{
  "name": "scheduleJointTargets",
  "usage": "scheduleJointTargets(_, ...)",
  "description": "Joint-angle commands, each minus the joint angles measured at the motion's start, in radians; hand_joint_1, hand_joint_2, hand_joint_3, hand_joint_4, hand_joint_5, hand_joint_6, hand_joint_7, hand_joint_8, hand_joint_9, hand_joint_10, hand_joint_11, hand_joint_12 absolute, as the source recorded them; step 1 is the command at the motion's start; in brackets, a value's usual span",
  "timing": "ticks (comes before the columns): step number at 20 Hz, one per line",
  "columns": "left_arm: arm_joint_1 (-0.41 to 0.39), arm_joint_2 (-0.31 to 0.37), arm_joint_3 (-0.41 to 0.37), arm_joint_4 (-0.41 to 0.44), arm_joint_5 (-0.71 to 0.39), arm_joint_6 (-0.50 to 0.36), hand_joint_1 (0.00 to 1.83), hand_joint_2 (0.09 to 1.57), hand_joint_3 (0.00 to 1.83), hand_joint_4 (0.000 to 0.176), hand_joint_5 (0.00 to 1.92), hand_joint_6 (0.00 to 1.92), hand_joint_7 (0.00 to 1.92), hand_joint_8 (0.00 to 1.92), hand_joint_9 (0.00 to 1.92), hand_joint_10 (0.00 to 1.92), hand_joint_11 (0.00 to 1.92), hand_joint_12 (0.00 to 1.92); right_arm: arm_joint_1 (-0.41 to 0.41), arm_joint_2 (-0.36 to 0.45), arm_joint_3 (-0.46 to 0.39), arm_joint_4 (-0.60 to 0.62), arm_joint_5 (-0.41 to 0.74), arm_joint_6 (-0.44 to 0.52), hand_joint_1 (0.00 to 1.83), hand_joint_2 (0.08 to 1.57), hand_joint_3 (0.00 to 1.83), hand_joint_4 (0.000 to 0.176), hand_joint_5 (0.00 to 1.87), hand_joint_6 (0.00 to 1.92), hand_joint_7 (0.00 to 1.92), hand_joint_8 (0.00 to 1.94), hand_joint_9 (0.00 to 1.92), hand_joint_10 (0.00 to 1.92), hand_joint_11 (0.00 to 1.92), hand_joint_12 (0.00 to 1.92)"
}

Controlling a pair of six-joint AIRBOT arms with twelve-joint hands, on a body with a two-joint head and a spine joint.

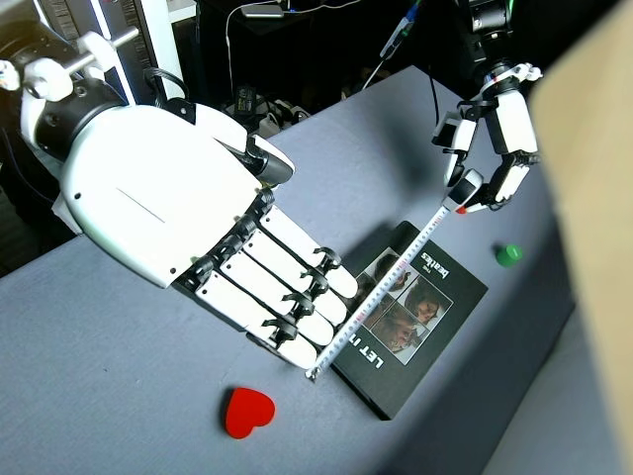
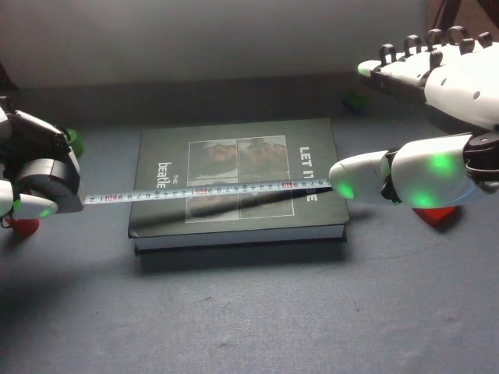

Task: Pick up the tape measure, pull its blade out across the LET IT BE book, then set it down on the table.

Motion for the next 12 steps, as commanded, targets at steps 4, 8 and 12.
scheduleJointTargets(4, 0.024, -0.002, 0.019, -0.061, -0.126, -0.010, 1.37, 1.14, 0.00, 0.000, 0.84, 0.96, 0.97, 1.06, 0.85, 1.36, 0.88, 1.18, 0.014, 0.003, -0.007, -0.069, -0.021, 0.002, 0.00, 1.01, 0.00, 0.001, 0.00, 0.00, 0.00, 0.00, 0.00, 0.00, 0.07, 0.06)
scheduleJointTargets(8, 0.066, -0.010, 0.043, -0.074, -0.167, -0.030, 1.37, 1.14, 0.00, 0.000, 0.84, 0.96, 0.97, 1.05, 0.86, 1.36, 0.88, 1.22, 0.014, 0.003, -0.011, -0.069, -0.022, 0.003, 0.00, 1.02, 0.01, 0.001, 0.00, 0.00, 0.00, 0.00, 0.00, 0.00, 0.07, 0.06)
scheduleJointTargets(12, 0.098, -0.026, 0.082, -0.069, -0.217, -0.068, 1.37, 1.15, 0.00, 0.000, 0.84, 0.94, 0.96, 1.09, 0.85, 1.37, 0.88, 1.18, 0.013, 0.002, -0.011, -0.069, -0.023, 0.003, 0.00, 1.03, 0.01, 0.000, 0.00, 0.00, 0.00, 0.00, 0.00, 0.00, 0.07, 0.07)
